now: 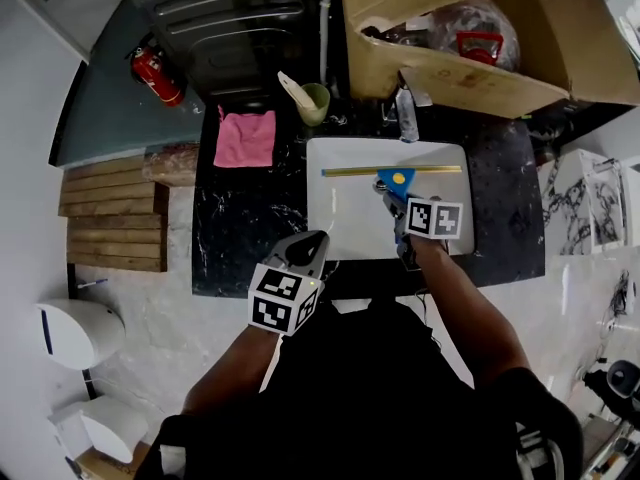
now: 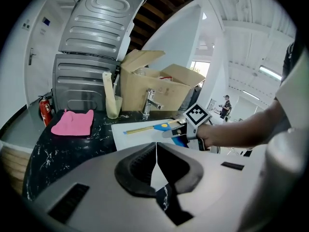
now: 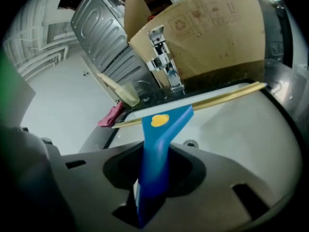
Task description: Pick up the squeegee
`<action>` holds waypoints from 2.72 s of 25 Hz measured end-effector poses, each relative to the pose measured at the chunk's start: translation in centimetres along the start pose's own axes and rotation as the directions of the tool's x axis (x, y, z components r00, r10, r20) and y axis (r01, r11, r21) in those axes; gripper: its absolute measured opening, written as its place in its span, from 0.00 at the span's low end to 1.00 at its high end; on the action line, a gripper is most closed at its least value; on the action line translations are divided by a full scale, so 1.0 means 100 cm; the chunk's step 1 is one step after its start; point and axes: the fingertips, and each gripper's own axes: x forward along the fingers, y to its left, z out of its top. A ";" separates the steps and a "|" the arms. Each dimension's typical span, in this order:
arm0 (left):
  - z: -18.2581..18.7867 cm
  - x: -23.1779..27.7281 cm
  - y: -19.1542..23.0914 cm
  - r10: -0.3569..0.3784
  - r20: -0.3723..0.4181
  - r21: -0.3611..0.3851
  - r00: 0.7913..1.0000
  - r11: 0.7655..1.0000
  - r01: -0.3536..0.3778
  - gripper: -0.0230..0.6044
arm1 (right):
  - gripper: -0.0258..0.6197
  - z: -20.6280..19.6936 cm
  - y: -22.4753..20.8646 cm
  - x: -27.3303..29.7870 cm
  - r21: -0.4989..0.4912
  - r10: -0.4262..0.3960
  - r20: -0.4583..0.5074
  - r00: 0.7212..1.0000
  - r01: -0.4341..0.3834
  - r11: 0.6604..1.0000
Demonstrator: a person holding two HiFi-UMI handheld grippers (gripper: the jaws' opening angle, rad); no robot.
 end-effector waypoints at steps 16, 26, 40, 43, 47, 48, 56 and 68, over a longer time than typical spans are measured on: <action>0.024 0.013 -0.037 -0.184 0.022 0.129 0.983 0.975 0.180 0.06 | 0.21 0.014 0.065 -0.136 0.141 0.065 0.318 0.946 -0.116 0.983; 0.060 -0.001 -0.069 -0.187 0.129 0.152 0.974 0.974 0.167 0.06 | 0.21 0.016 0.078 -0.194 0.129 0.173 0.417 0.892 -0.247 0.960; 0.049 -0.004 -0.144 -0.086 0.207 0.108 0.975 0.992 0.064 0.06 | 0.21 -0.002 0.050 -0.245 0.032 0.303 0.404 0.863 -0.344 0.938; 0.042 -0.005 -0.160 -0.061 0.222 0.080 0.973 0.996 0.044 0.06 | 0.21 -0.008 0.043 -0.256 0.018 0.325 0.403 0.856 -0.363 0.932; 0.035 -0.008 -0.181 -0.040 0.223 0.081 0.974 0.996 0.022 0.06 | 0.21 -0.016 0.036 -0.271 -0.001 0.352 0.400 0.846 -0.384 0.924; 0.034 -0.009 -0.186 -0.037 0.223 0.084 0.974 0.996 0.019 0.06 | 0.21 -0.018 0.035 -0.275 -0.005 0.358 0.403 0.843 -0.389 0.921; 0.022 -0.020 -0.228 -0.006 0.245 0.100 0.969 0.995 -0.019 0.06 | 0.21 -0.037 0.023 -0.316 -0.054 0.391 0.416 0.821 -0.407 0.912; -0.030 -0.036 -0.277 0.061 0.244 0.048 0.968 0.996 -0.075 0.06 | 0.21 -0.089 0.002 -0.350 -0.042 0.430 0.398 0.810 -0.453 0.891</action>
